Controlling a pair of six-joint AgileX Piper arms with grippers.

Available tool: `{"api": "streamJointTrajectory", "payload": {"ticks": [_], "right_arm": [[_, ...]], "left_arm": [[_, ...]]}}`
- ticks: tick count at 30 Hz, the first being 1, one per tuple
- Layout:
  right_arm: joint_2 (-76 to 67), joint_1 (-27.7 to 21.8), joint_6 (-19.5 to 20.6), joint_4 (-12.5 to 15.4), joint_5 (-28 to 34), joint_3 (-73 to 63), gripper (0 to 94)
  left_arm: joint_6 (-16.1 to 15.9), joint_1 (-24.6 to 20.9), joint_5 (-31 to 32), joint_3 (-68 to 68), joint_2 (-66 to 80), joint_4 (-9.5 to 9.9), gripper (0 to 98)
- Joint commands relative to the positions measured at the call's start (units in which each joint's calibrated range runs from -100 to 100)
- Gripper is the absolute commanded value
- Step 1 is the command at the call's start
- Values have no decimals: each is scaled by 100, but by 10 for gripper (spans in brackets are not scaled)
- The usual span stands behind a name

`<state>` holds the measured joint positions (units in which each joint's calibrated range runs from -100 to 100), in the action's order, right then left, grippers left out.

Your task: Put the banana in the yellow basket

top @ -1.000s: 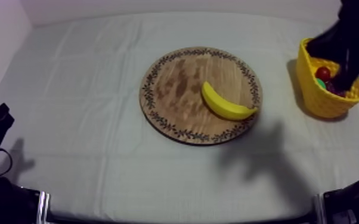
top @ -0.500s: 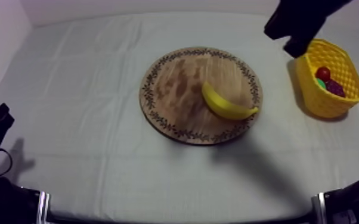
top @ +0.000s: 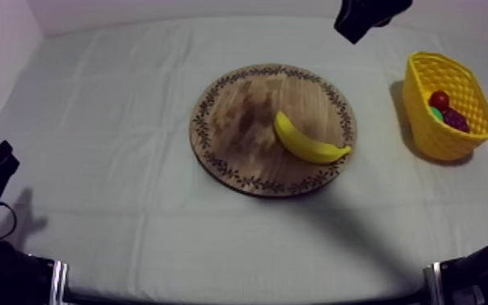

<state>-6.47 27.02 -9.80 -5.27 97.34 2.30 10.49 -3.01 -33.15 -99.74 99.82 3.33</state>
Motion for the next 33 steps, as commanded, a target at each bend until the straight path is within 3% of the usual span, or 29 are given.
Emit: {"api": "streamJointTrajectory", "payload": {"ticks": [1,10,15,22,33], "right_arm": [[10,13,4,6,0,14,105],[11,78,27,-11,14,108,514],[13,109,122,-60,15,152,668],[99,129,239,-114,-23,511,757],[499,149,303,-139,-527,1707,783]], "left_arm": [[-1,1,0,-3,0,-3,1],[-1,1,0,-3,0,-3,1],[-1,1,0,-3,0,-3,1],[-1,1,0,-3,0,-3,1],[-1,1,0,-3,0,-3,1]]}}
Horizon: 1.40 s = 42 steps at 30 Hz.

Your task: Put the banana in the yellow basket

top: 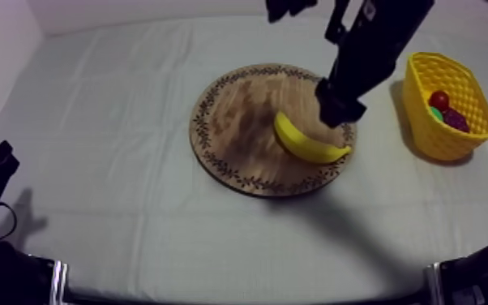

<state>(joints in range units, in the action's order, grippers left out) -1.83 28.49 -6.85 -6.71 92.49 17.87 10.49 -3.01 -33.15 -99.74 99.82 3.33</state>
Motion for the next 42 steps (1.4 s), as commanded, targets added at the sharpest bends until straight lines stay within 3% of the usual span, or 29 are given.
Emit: {"api": "streamJointTrajectory", "payload": {"ticks": [1,23,42], "right_arm": [[84,10,15,6,-100,235,784],[1781,120,189,234,-1354,563,802],[3348,-44,229,284,-1579,-599,765]], "left_arm": [[-1,1,0,-3,0,-3,1],[-1,1,0,-3,0,-3,1],[-1,1,0,-3,0,-3,1]]}}
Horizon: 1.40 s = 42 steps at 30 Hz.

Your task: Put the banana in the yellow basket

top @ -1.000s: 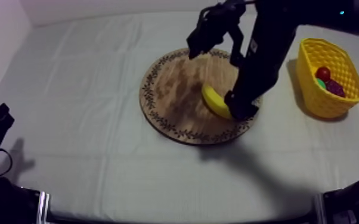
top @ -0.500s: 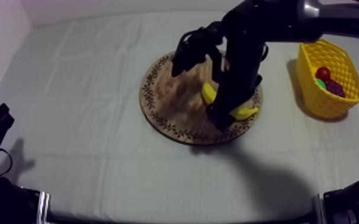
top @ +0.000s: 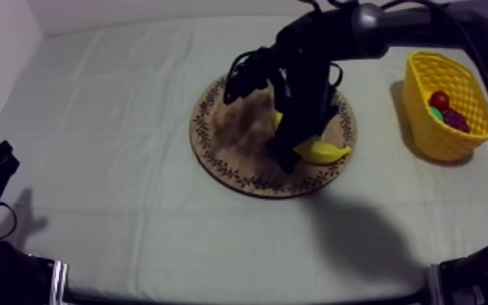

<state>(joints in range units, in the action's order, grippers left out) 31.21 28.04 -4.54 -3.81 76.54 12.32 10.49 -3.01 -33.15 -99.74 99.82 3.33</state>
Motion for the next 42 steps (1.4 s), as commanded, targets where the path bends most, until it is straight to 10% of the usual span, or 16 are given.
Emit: {"api": "streamJointTrajectory", "payload": {"ticks": [1,18,42], "right_arm": [[93,-2,-4,-5,18,-96,756],[435,-76,58,-33,81,-420,147],[-1675,-195,-258,-152,1021,-458,116]], "left_arm": [[-1,1,0,-3,0,-3,1],[-1,1,0,-3,0,-3,1],[-1,1,0,-3,0,-3,1]]}}
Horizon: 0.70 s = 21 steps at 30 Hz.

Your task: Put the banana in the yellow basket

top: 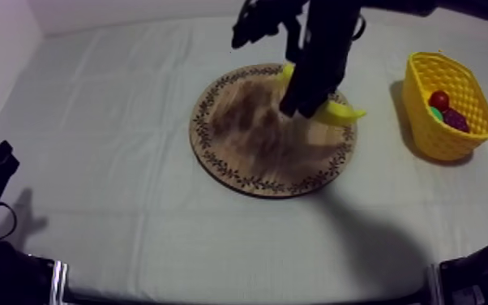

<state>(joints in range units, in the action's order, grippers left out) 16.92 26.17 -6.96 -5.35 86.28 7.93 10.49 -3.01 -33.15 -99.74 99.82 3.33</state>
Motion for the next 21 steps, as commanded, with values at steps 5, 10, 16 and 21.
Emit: {"api": "streamJointTrajectory", "payload": {"ticks": [5,10,16,21], "right_arm": [[-847,-77,-137,7,399,-209,121],[-1265,-111,-210,12,677,-392,127],[-1470,-194,-105,-12,830,-408,135],[-1510,-469,36,-35,865,-423,141]], "left_arm": [[-1,1,0,-3,0,-3,1],[-1,1,0,-3,0,-3,1],[-1,1,0,-3,0,-3,1],[-1,1,0,-3,0,-3,1]]}}
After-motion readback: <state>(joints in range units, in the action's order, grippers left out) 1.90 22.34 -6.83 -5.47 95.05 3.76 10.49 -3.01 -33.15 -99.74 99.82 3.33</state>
